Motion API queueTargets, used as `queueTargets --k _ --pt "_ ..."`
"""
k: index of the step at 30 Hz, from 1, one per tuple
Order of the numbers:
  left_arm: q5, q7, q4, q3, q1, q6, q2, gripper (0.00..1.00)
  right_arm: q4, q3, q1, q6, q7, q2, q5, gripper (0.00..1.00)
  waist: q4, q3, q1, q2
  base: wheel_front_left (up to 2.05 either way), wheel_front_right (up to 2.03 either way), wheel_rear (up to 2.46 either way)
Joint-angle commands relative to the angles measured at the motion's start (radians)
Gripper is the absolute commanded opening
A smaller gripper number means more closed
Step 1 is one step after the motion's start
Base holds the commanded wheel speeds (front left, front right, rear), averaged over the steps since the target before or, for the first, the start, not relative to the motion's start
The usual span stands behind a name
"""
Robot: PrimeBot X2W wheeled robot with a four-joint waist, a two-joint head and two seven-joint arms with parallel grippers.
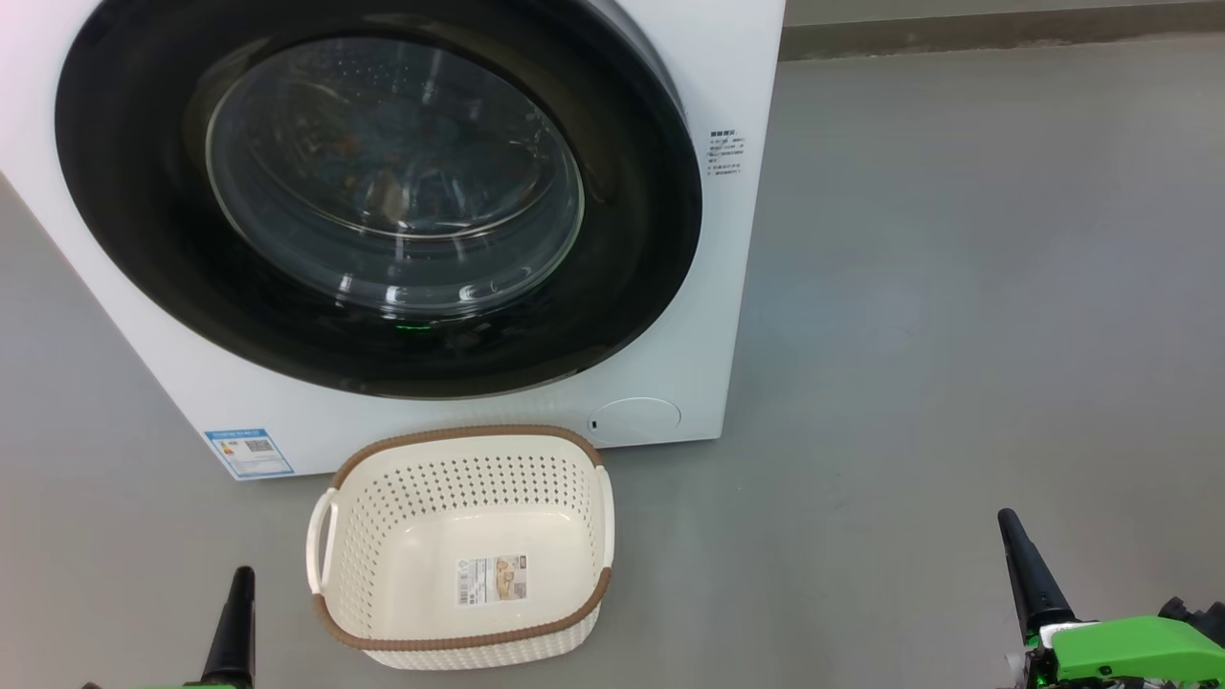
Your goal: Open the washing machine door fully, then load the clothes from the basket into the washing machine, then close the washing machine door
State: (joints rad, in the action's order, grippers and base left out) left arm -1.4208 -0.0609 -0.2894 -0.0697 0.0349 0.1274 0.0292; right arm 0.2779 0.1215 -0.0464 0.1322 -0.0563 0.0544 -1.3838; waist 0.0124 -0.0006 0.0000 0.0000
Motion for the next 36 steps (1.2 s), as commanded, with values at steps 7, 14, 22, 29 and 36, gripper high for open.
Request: queueTargets --k 7,14,22,29,36 --pt "-0.092 -0.026 0.036 -0.038 0.062 0.003 0.020 0.00 -0.032 -0.010 -0.054 -0.001 -0.030 -0.001 -0.113 0.00 -0.006 0.002 0.0000 0.0000 0.00 0.00 0.00" --pt "-0.153 -0.043 0.042 -0.042 0.069 0.003 0.021 0.00 -0.033 -0.008 -0.059 -0.001 -0.047 -0.003 -0.184 0.00 -0.010 0.003 0.0000 0.0000 0.00 0.00 0.00" --pt "-0.188 -0.053 0.044 -0.044 0.073 0.003 0.021 0.00 -0.033 -0.007 -0.062 -0.002 -0.057 -0.004 -0.225 0.00 -0.012 0.004 0.0000 0.0000 0.00 0.00 0.00" --pt "-0.188 -0.053 0.044 -0.044 0.073 0.003 0.021 0.00 -0.033 -0.007 -0.062 -0.002 -0.057 -0.004 -0.225 0.00 -0.012 0.004 0.0000 0.0000 0.00 0.00 0.00" --pt "-0.188 -0.053 0.044 -0.044 0.073 0.003 0.021 0.00 -0.033 -0.007 -0.062 -0.002 -0.057 -0.004 -0.225 0.00 -0.012 0.004 0.0000 0.0000 0.00 0.00 0.00"
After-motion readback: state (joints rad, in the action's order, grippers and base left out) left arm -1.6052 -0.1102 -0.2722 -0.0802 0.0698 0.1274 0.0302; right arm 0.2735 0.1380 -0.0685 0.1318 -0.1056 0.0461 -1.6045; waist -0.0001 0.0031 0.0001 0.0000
